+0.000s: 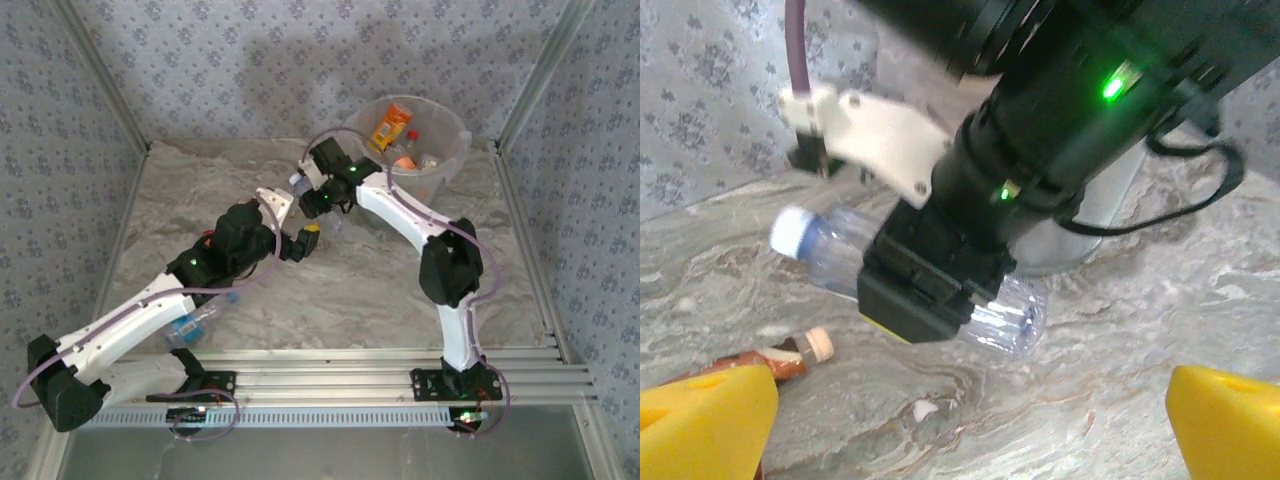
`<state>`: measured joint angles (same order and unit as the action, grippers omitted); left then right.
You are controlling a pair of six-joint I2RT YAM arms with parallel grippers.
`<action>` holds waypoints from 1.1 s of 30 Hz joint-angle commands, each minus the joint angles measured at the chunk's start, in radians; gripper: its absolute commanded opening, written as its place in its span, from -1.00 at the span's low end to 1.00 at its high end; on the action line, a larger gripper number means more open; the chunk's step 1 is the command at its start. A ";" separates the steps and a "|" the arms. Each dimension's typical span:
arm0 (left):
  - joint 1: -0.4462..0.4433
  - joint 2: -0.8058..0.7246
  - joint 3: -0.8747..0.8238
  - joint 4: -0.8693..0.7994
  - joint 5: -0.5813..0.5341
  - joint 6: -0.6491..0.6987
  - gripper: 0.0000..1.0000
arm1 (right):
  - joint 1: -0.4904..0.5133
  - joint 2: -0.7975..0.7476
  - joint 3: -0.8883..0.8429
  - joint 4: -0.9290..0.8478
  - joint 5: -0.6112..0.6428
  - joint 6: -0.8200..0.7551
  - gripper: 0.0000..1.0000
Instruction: Put the plastic bottles in the bin
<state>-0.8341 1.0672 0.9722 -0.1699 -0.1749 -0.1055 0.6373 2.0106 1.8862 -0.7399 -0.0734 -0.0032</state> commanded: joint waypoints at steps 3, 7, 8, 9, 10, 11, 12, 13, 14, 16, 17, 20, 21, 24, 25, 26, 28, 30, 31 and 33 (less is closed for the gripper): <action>-0.008 -0.059 -0.039 0.096 0.051 0.020 0.99 | -0.004 -0.117 0.033 0.034 -0.020 0.056 0.10; -0.008 -0.086 -0.060 0.141 0.079 0.006 0.99 | -0.004 -0.175 0.052 0.059 -0.019 0.078 0.09; -0.008 -0.093 -0.068 0.159 0.081 0.001 0.99 | -0.006 -0.189 0.061 0.064 -0.019 0.082 0.09; -0.008 -0.099 -0.074 0.174 0.075 -0.011 0.99 | -0.006 -0.200 0.073 0.067 -0.017 0.085 0.09; -0.008 -0.103 -0.080 0.186 0.067 -0.024 0.99 | -0.007 -0.207 0.086 0.066 -0.016 0.086 0.09; -0.007 -0.106 -0.087 0.205 0.070 -0.029 0.99 | -0.008 -0.213 0.103 0.063 -0.016 0.086 0.09; -0.007 -0.111 -0.096 0.225 0.078 -0.037 0.99 | -0.012 -0.217 0.122 0.058 -0.010 0.086 0.08; -0.006 -0.116 -0.105 0.241 0.087 -0.040 0.99 | -0.015 -0.224 0.135 0.057 -0.004 0.087 0.08; -0.004 -0.122 -0.113 0.262 0.104 -0.044 0.99 | -0.020 -0.229 0.148 0.058 0.006 0.086 0.07; -0.006 -0.135 -0.128 0.297 0.141 -0.049 0.99 | -0.032 -0.244 0.166 0.067 0.026 0.088 0.06; -0.005 -0.141 -0.132 0.309 0.159 -0.054 0.99 | -0.040 -0.251 0.174 0.074 0.034 0.090 0.05; -0.005 -0.146 -0.135 0.321 0.213 -0.049 0.99 | -0.072 -0.269 0.194 0.088 0.065 0.098 0.05; -0.006 -0.147 -0.133 0.320 0.225 -0.048 0.99 | -0.082 -0.272 0.200 0.092 0.081 0.100 0.06; -0.006 -0.145 -0.130 0.322 0.270 -0.046 0.99 | -0.111 -0.274 0.227 0.091 0.149 0.090 0.05; -0.006 -0.144 -0.129 0.323 0.289 -0.047 0.99 | -0.116 -0.274 0.237 0.087 0.183 0.081 0.05; -0.006 -0.142 -0.126 0.322 0.311 -0.046 0.99 | -0.120 -0.273 0.251 0.079 0.225 0.059 0.05; -0.004 -0.137 -0.119 0.320 0.345 -0.051 0.99 | -0.134 -0.262 0.285 0.059 0.283 0.026 0.05; -0.005 -0.132 -0.113 0.317 0.374 -0.056 0.99 | -0.159 -0.247 0.318 0.034 0.321 0.009 0.06; -0.004 -0.129 -0.112 0.317 0.380 -0.058 0.99 | -0.174 -0.240 0.330 0.023 0.330 0.005 0.06; -0.004 -0.127 -0.110 0.312 0.378 -0.060 0.99 | -0.210 -0.227 0.341 0.008 0.341 0.002 0.06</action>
<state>-0.8341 0.9386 0.8402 0.1093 0.1509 -0.1516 0.4675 1.7638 2.1834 -0.6903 0.1844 0.0319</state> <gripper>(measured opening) 0.995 0.531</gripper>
